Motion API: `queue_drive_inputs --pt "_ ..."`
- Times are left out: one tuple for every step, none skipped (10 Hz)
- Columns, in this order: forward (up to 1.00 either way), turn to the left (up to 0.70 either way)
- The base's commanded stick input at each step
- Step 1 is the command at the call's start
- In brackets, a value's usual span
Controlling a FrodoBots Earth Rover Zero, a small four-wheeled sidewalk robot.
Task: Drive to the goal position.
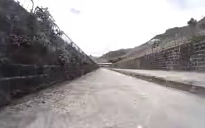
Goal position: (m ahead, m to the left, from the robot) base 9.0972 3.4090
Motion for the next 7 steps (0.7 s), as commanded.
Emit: queue_drive_inputs --pt "1.0 0.0" --pt "1.0 0.0" --pt "1.0 0.0" --pt "1.0 0.0" --pt "1.0 0.0" --pt "1.0 0.0" --pt "1.0 0.0"
